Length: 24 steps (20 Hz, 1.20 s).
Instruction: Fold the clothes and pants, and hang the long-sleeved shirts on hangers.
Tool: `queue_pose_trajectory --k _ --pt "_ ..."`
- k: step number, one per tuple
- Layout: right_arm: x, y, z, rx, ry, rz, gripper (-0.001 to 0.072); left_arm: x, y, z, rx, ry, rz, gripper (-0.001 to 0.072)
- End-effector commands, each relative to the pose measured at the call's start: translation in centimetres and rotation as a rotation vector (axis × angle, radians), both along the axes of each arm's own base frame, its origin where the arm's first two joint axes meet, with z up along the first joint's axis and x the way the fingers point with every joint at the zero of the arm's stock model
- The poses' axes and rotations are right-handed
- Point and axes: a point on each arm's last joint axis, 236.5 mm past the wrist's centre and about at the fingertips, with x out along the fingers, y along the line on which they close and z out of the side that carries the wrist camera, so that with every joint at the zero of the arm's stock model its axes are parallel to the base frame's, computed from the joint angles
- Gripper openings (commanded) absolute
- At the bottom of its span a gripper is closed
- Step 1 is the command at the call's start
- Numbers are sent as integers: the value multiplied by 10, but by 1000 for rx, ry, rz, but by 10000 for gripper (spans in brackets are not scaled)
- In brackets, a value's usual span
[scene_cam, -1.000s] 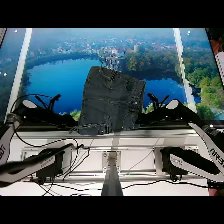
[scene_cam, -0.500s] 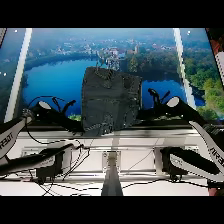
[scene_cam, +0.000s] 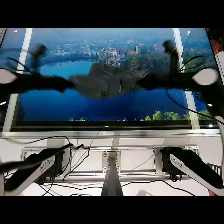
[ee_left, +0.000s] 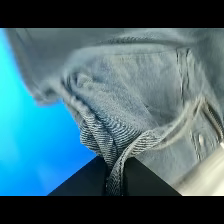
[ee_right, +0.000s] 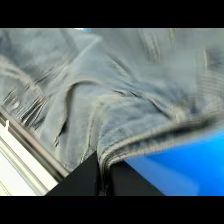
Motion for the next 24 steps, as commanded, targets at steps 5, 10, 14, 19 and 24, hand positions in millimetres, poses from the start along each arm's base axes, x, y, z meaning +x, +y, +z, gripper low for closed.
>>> queue_pose_trajectory --k 5,10,14,19,24 --pt "-103 27 189 346 -293 87 39 -118 42 238 90 -818 269 86" --pt "-130 25 163 356 -103 -22 38 -144 87 192 175 -672 467 86" --pt "-91 32 54 324 169 -198 38 -88 63 42 98 -239 378 86" --pt "-3 19 -66 209 238 -441 38 -14 33 -75 -62 76 394 86" --pt "29 -37 -126 33 398 -508 38 -38 -15 -148 -13 414 205 86"
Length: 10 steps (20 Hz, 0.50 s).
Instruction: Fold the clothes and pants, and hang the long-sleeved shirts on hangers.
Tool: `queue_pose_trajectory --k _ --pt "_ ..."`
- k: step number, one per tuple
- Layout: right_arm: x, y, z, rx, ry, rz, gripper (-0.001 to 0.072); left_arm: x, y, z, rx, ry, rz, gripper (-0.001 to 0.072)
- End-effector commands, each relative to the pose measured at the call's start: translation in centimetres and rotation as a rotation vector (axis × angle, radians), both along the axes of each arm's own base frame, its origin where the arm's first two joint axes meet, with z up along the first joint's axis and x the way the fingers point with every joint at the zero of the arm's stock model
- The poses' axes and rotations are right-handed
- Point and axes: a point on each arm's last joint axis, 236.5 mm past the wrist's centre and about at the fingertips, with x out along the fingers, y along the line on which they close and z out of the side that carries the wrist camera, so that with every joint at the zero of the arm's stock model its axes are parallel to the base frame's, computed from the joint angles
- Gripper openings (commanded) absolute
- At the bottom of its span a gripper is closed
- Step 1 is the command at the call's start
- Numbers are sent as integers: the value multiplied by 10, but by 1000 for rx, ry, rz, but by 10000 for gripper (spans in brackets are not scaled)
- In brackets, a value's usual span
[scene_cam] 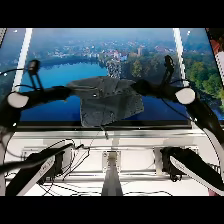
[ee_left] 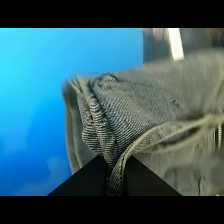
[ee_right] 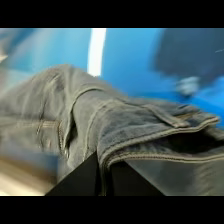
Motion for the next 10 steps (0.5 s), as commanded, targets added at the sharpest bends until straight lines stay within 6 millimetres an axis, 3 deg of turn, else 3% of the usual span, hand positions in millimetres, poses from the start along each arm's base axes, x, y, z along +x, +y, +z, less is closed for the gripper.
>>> queue_pose_trajectory --k 1,3,5,6,8,9,10 --pt "5 -49 -49 -117 155 -1 38 -31 -31 -51 -37 255 -125 86" --pt "-30 -72 -69 -178 302 71 38 -73 -39 -65 -52 432 -233 87" --pt "-81 -88 -86 -267 480 188 38 -111 -43 -70 -70 590 -323 87" --pt "-109 -92 -91 -294 578 253 38 -125 -43 -71 -81 655 -355 87" --pt "-151 -93 -95 -290 723 331 38 -133 -43 -79 -86 704 -357 88" --pt "-158 -94 -100 -292 738 353 62 -133 -43 -85 -86 716 -347 146" --pt "-156 -97 -107 -315 696 387 286 -131 -42 -90 -85 720 -335 378"
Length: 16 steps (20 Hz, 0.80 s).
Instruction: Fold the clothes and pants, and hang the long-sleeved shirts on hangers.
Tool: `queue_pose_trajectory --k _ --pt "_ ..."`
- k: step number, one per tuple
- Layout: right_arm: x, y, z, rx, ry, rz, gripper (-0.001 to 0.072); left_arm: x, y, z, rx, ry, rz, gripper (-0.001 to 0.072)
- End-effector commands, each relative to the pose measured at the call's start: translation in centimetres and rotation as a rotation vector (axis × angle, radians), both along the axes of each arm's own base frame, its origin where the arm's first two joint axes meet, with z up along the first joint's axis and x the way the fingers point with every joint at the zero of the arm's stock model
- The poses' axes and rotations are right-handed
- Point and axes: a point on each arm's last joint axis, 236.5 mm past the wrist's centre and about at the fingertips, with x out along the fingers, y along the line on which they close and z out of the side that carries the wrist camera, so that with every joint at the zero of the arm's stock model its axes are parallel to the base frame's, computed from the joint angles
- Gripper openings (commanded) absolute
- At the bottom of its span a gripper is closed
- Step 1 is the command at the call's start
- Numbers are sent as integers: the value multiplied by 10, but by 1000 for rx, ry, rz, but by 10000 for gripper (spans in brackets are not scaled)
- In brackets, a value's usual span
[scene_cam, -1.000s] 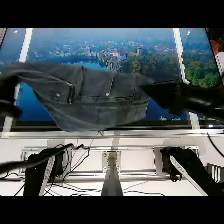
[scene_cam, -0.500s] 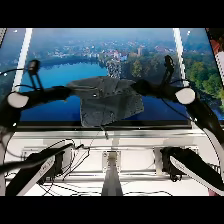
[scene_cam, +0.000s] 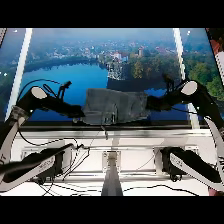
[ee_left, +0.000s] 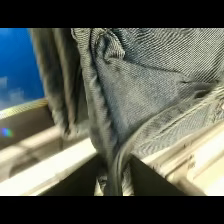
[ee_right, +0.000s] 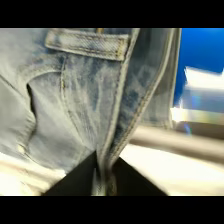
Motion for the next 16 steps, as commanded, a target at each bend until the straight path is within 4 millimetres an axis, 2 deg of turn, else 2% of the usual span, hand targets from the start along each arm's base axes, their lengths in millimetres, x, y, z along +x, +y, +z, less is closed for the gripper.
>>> queue_pose_trajectory --k 1,2,4,7,8,11,16 --pt "-34 -17 -16 -44 75 148 620 -13 -2 -13 -8 95 -11 720" --pt "-19 -20 -20 -67 15 132 702 -7 -4 -16 -13 86 15 699" --pt "17 -23 -23 -91 -120 59 702 7 -11 -17 -37 60 68 698" --pt "54 -30 -22 -105 -216 -99 701 20 -19 -12 -77 35 116 698" --pt "58 -33 -24 -100 -207 -124 701 21 -18 -12 -75 32 118 698" --pt "56 -33 -35 -30 -89 -145 700 21 -18 -13 -74 32 118 697" --pt "52 8 -56 247 9 -47 684 22 -18 -13 -74 21 111 697"
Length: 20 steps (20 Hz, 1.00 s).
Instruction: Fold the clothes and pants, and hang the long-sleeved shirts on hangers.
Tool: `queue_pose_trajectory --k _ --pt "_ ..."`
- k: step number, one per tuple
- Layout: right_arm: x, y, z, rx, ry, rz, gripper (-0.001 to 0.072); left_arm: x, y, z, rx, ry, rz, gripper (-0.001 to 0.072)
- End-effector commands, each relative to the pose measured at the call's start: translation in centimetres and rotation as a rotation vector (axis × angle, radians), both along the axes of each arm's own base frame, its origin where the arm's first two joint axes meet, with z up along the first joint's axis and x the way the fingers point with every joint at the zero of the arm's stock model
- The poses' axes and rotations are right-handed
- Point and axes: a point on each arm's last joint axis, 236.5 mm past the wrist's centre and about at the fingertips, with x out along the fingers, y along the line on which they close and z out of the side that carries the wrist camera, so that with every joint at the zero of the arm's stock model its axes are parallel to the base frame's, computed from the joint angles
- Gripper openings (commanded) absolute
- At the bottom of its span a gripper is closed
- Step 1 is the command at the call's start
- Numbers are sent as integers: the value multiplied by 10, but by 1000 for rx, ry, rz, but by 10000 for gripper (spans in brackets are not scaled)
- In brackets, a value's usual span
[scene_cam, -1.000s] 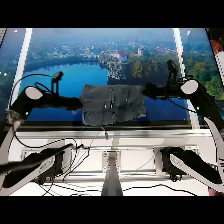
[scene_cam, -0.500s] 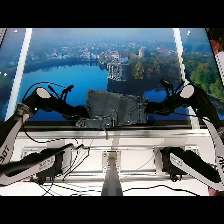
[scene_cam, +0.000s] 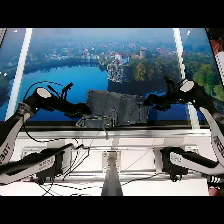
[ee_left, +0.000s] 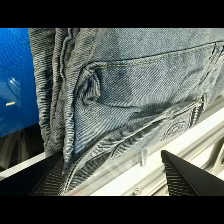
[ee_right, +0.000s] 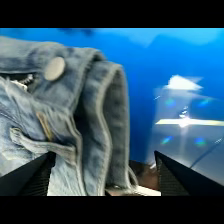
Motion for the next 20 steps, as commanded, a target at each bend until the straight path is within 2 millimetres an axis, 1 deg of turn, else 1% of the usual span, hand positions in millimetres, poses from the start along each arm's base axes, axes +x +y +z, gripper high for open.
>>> queue_pose_trajectory --k 1,2,3,4,5,7,8,9,10,11,12,13,14,15,16,17,18,19,20 --pt "1 27 -12 182 27 55 684 4 0 -1 0 -20 3 697" --pt "3 34 -15 221 27 58 682 7 0 -2 4 -28 10 697" --pt "6 41 -14 256 9 71 657 10 1 -3 10 -40 19 697" --pt "9 49 -11 284 -28 101 520 16 3 -4 17 -64 28 697" --pt "12 57 -8 304 -70 127 408 22 4 -6 25 -99 28 697" --pt "19 70 -5 317 -119 148 406 38 9 -9 50 -165 55 697" --pt "20 76 -5 312 -141 168 333 47 11 -10 63 -192 76 697" --pt "21 81 -7 301 -154 178 178 53 13 -11 73 -212 92 697" --pt "24 82 -6 288 -185 195 63 60 17 -9 83 -235 104 697" --pt "30 80 -2 272 -223 205 43 67 20 -5 90 -254 106 697" --pt "42 74 6 247 -269 202 40 76 24 2 98 -283 106 695" --pt "58 65 19 220 -327 190 39 88 32 13 120 -328 95 694" --pt "79 50 37 180 -396 145 39 100 42 27 156 -385 73 694" --pt "102 28 59 126 -469 75 39 111 52 43 194 -445 52 694" --pt "122 0 81 62 -536 -2 39 123 64 65 237 -518 35 694" --pt "137 -34 105 -14 -600 -89 39 133 72 89 273 -591 28 694" --pt "145 -71 126 -90 -646 -172 38 142 79 116 297 -672 33 694" --pt "146 -112 145 -168 -674 -273 39 147 80 144 304 -747 42 694" --pt "140 -151 157 -237 -679 -370 39 148 80 168 302 -806 54 694"
